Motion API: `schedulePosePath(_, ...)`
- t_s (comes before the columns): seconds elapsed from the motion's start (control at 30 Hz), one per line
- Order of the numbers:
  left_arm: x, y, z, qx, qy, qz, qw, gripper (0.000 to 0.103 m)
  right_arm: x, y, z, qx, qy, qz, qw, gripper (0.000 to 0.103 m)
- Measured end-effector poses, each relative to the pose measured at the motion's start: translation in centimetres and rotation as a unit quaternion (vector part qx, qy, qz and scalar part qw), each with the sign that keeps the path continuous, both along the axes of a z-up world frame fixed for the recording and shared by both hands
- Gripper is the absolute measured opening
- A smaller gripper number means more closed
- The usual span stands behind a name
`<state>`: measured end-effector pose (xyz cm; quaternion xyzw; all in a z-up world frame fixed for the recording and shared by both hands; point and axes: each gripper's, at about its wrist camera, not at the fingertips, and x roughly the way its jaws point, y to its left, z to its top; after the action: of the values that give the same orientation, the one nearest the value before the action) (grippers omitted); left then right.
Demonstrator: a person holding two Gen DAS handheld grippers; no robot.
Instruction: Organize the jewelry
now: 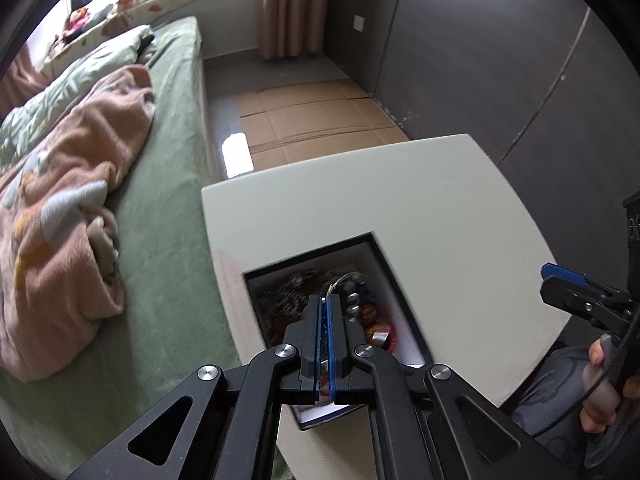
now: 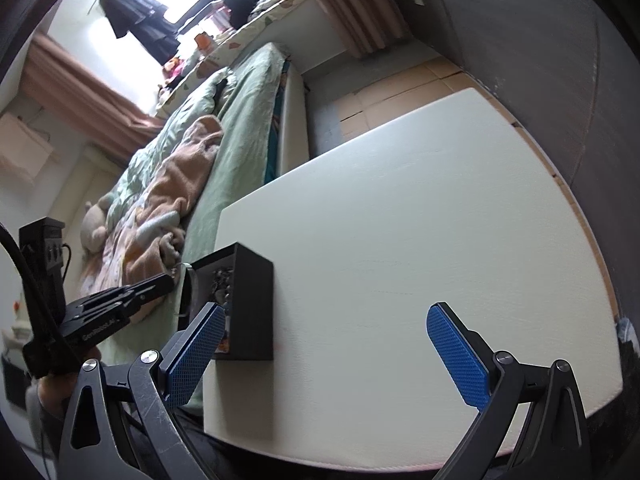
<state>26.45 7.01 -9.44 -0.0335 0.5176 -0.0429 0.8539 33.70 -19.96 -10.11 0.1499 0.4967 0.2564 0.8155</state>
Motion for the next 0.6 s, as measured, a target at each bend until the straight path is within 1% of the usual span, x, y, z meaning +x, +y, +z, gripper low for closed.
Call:
schedulePosePath(0.07,-0.3,0.5,-0.5,-0.006,-0.002,0.008,0.9999,0.002,-0.1,0.8,0.0,-0.002,-0.003,0.010,1.000,0.103)
schedulePosePath(0.17,-0.8,1.5,-0.9,-0.040,-0.014,0.025,0.9988,0.002,-0.1,1.6,0.2,0.009,-0.009,0.023,1.000,0.103)
schedulePosePath(0.23,-0.9,2.1,-1.3,-0.059,-0.014,0.042,0.9973,0.002,-0.1,2.0,0.1,0.021,-0.007,0.035,0.999,0.103)
schedulePosePath(0.33,-1.5,2.9,-1.4,-0.071,-0.023,0.065,0.9951,0.003,-0.2,2.5,-0.2,0.020,-0.002,0.043,0.999,0.103)
schedulePosePath(0.4,-2.1,3.3,-1.1,-0.079,-0.035,0.074,0.9935,0.016,-0.2,2.8,-0.4,0.014,0.003,0.047,0.999,0.103)
schedulePosePath(0.43,-2.3,3.4,-0.9,-0.081,-0.039,0.077,0.9930,0.041,-0.1,3.0,-0.6,0.009,0.007,0.048,0.999,0.103)
schedulePosePath(0.47,-2.6,3.5,-0.7,-0.085,-0.045,0.079,0.9923,0.072,-0.1,3.0,-0.7,0.004,0.007,0.045,0.999,0.103)
schedulePosePath(0.5,-2.9,3.5,-0.6,-0.087,-0.051,0.082,0.9915,0.083,-0.1,3.1,-0.8,-0.003,0.007,0.041,0.999,0.103)
schedulePosePath(0.53,-3.3,3.6,-0.4,-0.089,-0.058,0.088,0.9904,0.088,-0.1,3.1,-0.9,-0.011,0.005,0.033,0.999,0.103)
schedulePosePath(0.6,-3.6,3.5,-0.4,-0.093,-0.052,0.088,0.9904,0.088,-0.1,3.0,-0.9,-0.004,0.004,0.029,1.000,0.103)
